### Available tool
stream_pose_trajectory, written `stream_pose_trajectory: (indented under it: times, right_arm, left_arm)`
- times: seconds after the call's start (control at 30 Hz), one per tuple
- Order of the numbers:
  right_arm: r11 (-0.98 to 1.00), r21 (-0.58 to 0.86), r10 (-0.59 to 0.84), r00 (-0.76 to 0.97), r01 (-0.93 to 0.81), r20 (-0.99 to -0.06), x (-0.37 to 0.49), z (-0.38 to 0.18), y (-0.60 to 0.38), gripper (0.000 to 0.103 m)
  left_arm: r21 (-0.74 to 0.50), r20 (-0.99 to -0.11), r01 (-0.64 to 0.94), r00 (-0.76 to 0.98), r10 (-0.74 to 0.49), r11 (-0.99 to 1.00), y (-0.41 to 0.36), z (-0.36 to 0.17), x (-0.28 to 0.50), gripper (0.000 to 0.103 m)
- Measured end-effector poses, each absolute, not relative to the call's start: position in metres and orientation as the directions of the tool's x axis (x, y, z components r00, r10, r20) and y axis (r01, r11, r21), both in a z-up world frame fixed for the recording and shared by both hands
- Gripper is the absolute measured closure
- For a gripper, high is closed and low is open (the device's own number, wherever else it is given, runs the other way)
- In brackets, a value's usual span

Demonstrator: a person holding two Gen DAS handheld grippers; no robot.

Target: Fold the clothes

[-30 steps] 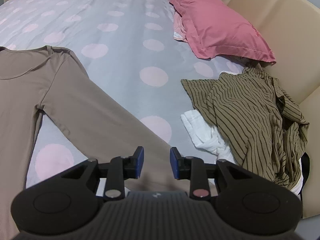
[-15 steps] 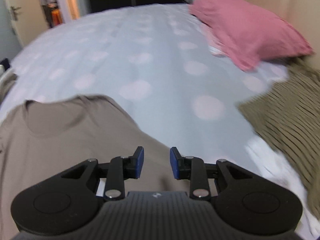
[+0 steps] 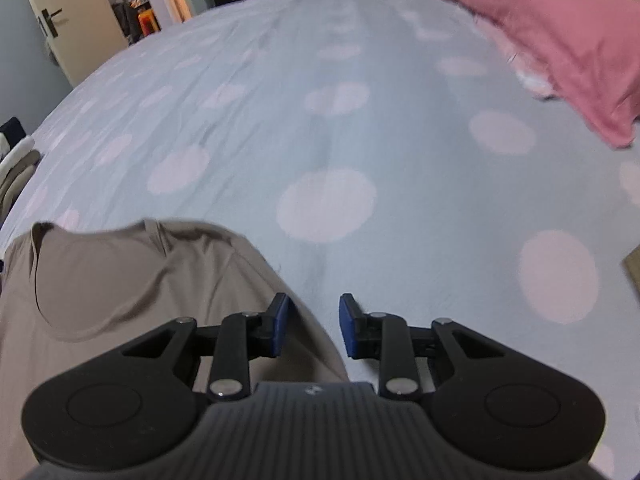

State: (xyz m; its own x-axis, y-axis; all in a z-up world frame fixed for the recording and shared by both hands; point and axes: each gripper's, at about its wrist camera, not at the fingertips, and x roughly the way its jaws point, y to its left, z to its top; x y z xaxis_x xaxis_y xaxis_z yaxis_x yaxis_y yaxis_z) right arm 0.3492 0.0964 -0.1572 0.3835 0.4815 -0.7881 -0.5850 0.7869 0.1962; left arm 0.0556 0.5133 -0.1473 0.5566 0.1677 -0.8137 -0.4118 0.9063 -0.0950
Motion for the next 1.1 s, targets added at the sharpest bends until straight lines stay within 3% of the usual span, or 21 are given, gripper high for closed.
stream_pose_trajectory:
  times: [0.03, 0.07, 0.2, 0.3, 0.43, 0.5, 0.63, 0.83, 1.1]
  right_arm:
    - [0.779, 0.204, 0.492, 0.376, -0.592, -0.785, 0.349, -0.158, 0.096, 0.098]
    - [0.771, 0.214, 0.503, 0.367, -0.6, -0.782, 0.35, -0.159, 0.096, 0.101]
    - [0.767, 0.16, 0.506, 0.433, -0.621, -0.746, 0.352, -0.14, 0.096, 0.102]
    - [0.796, 0.118, 0.475, 0.491, -0.594, -0.73, 0.362, -0.129, 0.097, 0.103]
    - [0.815, 0.053, 0.399, 0.492, -0.577, -0.774, 0.37, -0.138, 0.107, 0.103]
    - [0.818, 0.06, 0.395, 0.484, -0.572, -0.781, 0.367, -0.14, 0.106, 0.102]
    - [0.821, 0.071, 0.399, 0.481, -0.566, -0.781, 0.351, -0.13, 0.095, 0.097]
    - [0.796, 0.108, 0.431, 0.432, -0.595, -0.792, 0.303, -0.105, 0.075, 0.087]
    - [0.725, 0.167, 0.443, 0.266, -0.669, -0.856, 0.196, -0.091, 0.06, 0.087]
  left_arm:
    - [-0.092, -0.808, -0.406, 0.564, 0.17, 0.909, 0.511, -0.147, 0.056, 0.098]
    - [-0.089, -0.802, -0.401, 0.571, 0.173, 0.912, 0.508, -0.147, 0.057, 0.103]
    - [-0.058, -0.771, -0.412, 0.597, 0.222, 0.909, 0.504, -0.135, 0.064, 0.103]
    - [-0.035, -0.796, -0.448, 0.553, 0.246, 0.893, 0.509, -0.137, 0.074, 0.103]
    - [0.009, -0.821, -0.457, 0.504, 0.268, 0.889, 0.509, -0.143, 0.081, 0.103]
    - [0.024, -0.822, -0.48, 0.49, 0.29, 0.877, 0.511, -0.142, 0.079, 0.092]
    - [0.026, -0.799, -0.543, 0.494, 0.344, 0.839, 0.52, -0.122, 0.058, 0.091]
    - [-0.022, -0.806, -0.51, 0.518, 0.287, 0.86, 0.498, -0.081, 0.003, 0.091]
    - [-0.075, -0.854, -0.347, 0.507, 0.12, 0.935, 0.409, -0.058, -0.079, 0.089]
